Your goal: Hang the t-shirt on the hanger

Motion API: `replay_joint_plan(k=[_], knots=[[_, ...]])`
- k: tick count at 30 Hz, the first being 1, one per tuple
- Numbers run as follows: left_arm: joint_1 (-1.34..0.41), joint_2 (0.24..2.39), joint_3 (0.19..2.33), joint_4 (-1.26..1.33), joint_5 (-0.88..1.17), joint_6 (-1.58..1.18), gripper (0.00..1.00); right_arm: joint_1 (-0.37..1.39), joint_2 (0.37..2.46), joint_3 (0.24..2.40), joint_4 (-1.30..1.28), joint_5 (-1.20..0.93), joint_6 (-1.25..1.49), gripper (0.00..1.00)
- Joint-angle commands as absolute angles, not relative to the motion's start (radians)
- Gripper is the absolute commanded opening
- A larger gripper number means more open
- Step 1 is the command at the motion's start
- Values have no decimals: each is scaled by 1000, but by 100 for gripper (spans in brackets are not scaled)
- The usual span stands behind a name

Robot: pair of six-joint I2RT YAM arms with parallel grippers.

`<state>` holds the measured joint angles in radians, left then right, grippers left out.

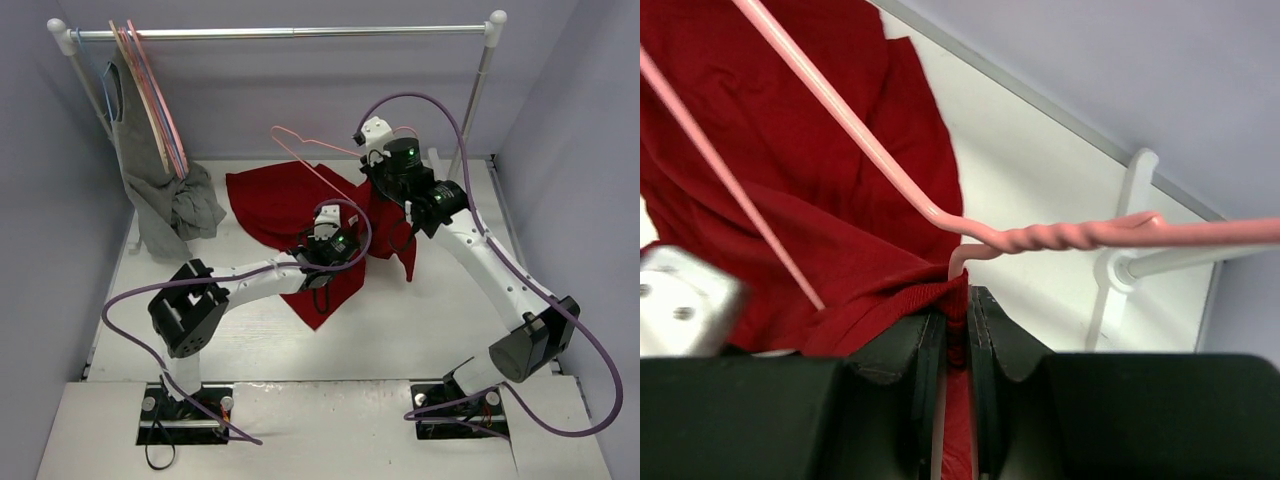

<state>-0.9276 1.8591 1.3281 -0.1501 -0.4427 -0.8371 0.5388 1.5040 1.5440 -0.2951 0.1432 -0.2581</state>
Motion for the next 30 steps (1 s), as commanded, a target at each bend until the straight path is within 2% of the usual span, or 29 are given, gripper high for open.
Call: replay_joint_plan(k=[1, 6, 11, 21, 25, 30], knots=[[-933, 1723, 1281, -175, -475, -816, 45, 509, 1417, 1548, -225, 169, -278, 0], [-920, 1609, 1221, -196, -515, -738, 45, 505, 1393, 1526, -236, 166, -330, 0], [-870, 1534, 1255, -265, -477, -619, 45, 503, 1347, 1488, -235, 144, -389, 0], [-643, 1431, 1365, -405, -249, -486, 43, 503, 1264, 1411, -201, 135, -466, 0], [-568, 1434, 1453, -477, -152, -436, 38, 505, 1243, 1388, -199, 123, -512, 0], [-497, 1451, 1549, -537, -71, -397, 23, 506, 1213, 1356, -192, 95, -551, 0]])
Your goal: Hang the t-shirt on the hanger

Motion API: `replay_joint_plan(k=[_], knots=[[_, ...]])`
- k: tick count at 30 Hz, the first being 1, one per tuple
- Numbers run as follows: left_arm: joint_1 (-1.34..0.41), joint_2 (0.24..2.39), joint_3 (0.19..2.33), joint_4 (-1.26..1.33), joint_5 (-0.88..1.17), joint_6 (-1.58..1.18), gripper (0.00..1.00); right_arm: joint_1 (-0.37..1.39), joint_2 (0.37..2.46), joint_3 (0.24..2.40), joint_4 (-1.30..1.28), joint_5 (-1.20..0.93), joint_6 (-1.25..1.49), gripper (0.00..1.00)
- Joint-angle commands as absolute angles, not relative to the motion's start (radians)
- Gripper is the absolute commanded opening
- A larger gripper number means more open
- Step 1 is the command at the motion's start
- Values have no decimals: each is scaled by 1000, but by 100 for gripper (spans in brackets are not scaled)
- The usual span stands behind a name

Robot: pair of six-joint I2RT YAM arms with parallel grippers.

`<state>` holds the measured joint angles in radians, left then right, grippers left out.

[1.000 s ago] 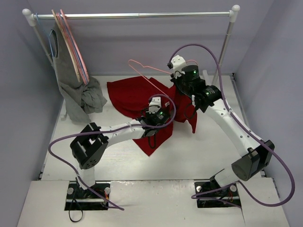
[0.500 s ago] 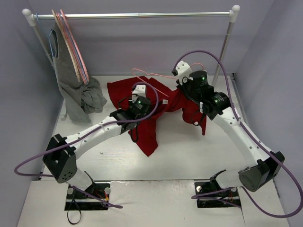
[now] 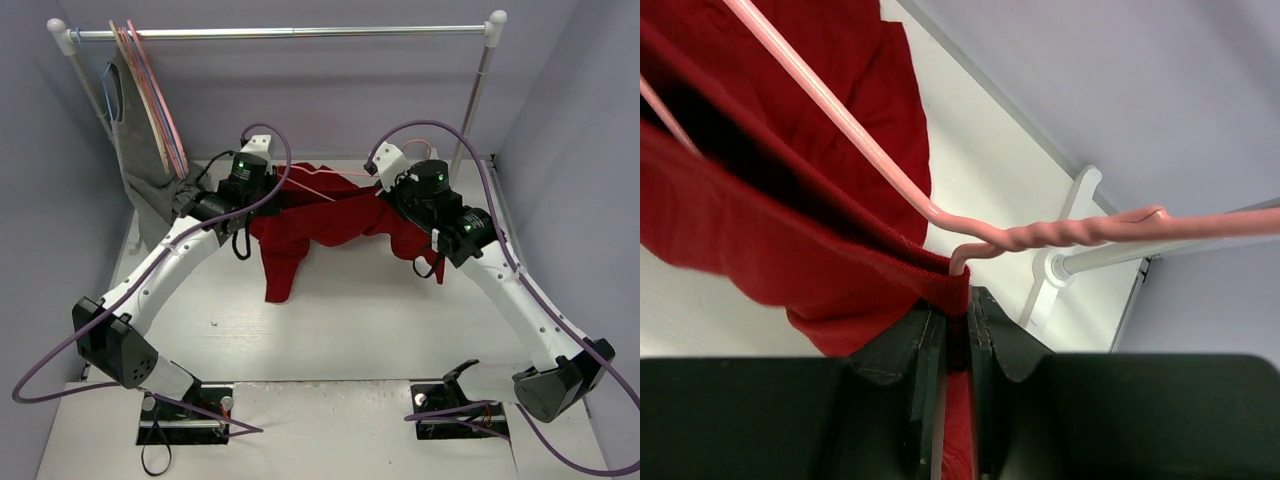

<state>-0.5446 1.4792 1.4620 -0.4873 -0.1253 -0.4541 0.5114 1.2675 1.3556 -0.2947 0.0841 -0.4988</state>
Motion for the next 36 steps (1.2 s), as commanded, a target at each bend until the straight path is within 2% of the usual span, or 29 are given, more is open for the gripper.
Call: replay_joint_plan(k=[1, 4, 7, 17, 27, 36], knots=[[-483, 1459, 1592, -572, -55, -393, 17, 508, 1212, 1353, -195, 95, -566, 0], [-456, 1477, 1659, -618, -26, -373, 8, 509, 1216, 1345, -206, 120, -586, 0], [-437, 1491, 1718, -656, -11, -361, 4, 511, 1215, 1341, -215, 143, -613, 0], [-431, 1592, 1975, -837, 0, -308, 4, 569, 1230, 1338, -227, 146, -663, 0], [-451, 1697, 2206, -974, 123, -360, 4, 661, 1262, 1347, -130, 100, -703, 0], [-535, 1720, 2162, -966, 43, -462, 1, 756, 1364, 1367, -80, 212, -658, 0]])
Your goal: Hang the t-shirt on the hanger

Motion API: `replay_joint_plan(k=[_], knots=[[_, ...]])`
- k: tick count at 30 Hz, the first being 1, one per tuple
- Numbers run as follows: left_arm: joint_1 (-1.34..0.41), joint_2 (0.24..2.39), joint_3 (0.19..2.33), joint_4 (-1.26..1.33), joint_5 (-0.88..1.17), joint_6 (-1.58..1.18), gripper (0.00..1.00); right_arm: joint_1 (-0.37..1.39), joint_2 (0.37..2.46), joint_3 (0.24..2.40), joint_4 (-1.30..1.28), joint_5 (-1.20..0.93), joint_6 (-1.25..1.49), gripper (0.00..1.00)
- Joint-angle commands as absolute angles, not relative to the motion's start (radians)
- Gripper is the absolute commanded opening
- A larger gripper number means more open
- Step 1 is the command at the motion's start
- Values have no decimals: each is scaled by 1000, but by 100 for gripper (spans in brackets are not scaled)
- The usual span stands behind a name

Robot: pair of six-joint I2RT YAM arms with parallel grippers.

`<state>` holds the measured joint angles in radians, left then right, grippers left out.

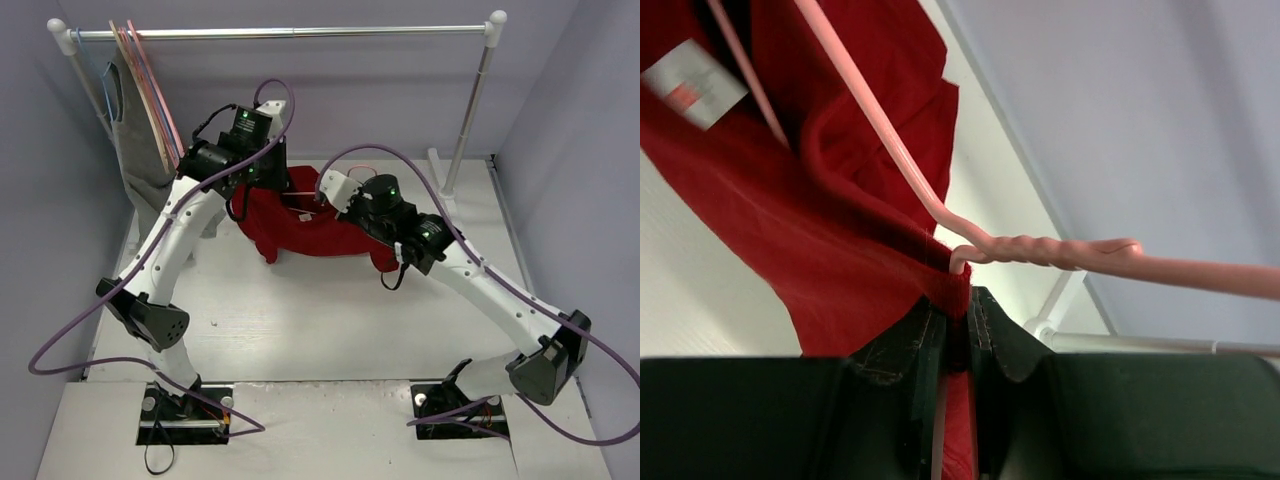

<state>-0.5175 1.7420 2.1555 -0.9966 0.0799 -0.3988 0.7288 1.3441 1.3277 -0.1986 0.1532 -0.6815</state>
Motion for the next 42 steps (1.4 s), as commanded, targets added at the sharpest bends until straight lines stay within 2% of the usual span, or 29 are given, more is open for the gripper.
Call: replay_joint_plan(k=[1, 8, 15, 19, 25, 32, 42], knots=[[-537, 1703, 2114, -939, 29, -471, 1, 768, 1382, 1367, -80, 265, -626, 0], [-543, 1612, 1907, -778, -70, -558, 0, 795, 1306, 1235, 35, 317, -526, 0], [-569, 1456, 1637, -551, -236, -650, 0, 795, 1236, 1160, 3, 423, -465, 0], [-571, 1453, 1673, -522, -267, -646, 0, 796, 1175, 1115, -35, 422, -448, 0], [-653, 1557, 1822, -529, -278, -646, 0, 798, 1137, 1104, -15, 367, -414, 0], [-745, 1598, 1813, -399, -350, -684, 0, 818, 1177, 1144, -11, 359, -390, 0], [-811, 1618, 1790, -301, -410, -655, 0, 819, 1177, 1086, 69, 374, -324, 0]])
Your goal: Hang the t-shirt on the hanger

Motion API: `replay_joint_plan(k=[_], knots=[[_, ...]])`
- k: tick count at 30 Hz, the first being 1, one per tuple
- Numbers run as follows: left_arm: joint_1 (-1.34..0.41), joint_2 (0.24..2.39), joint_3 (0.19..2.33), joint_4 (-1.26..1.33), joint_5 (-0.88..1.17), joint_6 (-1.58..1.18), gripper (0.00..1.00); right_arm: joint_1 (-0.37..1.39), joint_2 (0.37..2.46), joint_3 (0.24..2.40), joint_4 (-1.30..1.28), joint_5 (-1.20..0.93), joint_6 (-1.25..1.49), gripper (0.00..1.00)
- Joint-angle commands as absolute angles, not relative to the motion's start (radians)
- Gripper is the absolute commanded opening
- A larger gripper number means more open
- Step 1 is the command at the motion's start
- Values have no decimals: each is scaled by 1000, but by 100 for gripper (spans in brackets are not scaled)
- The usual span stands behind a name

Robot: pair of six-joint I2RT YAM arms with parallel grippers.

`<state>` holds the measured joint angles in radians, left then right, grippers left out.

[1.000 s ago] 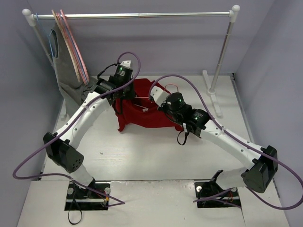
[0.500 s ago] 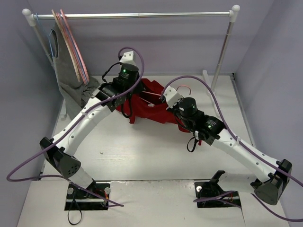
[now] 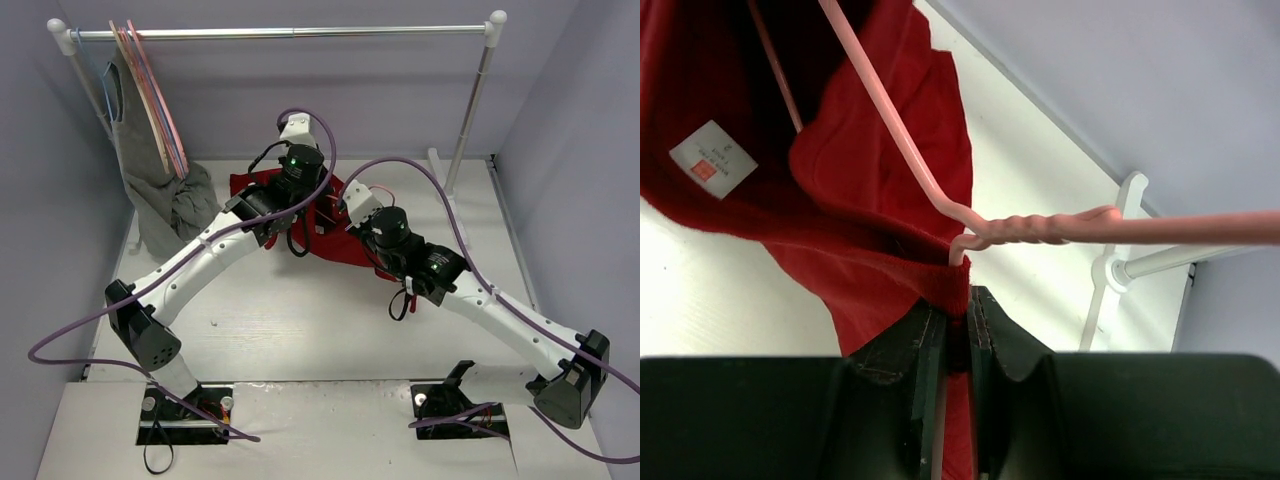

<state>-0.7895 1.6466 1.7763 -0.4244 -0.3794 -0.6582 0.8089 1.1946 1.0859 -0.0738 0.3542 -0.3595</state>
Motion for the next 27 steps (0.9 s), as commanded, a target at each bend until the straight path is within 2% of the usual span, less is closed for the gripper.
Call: replay_joint_plan(k=[1, 7, 14, 16, 20, 27], knots=[[-808, 1615, 1781, -302, -419, -653, 5, 818, 1164, 1053, 81, 361, -327, 0], [-786, 1603, 1767, -282, -404, -482, 31, 796, 1106, 963, 107, 264, -334, 0], [-671, 1568, 1802, -296, -102, -266, 56, 700, 1108, 939, 112, 74, -314, 0], [-628, 1557, 1827, -333, 16, -212, 60, 661, 1111, 940, 115, 9, -314, 0], [-502, 1534, 1822, -470, 228, -86, 61, 623, 1117, 945, 107, -80, -333, 0], [-413, 1539, 1844, -747, 534, 262, 61, 580, 1137, 985, 37, -222, -376, 0]])
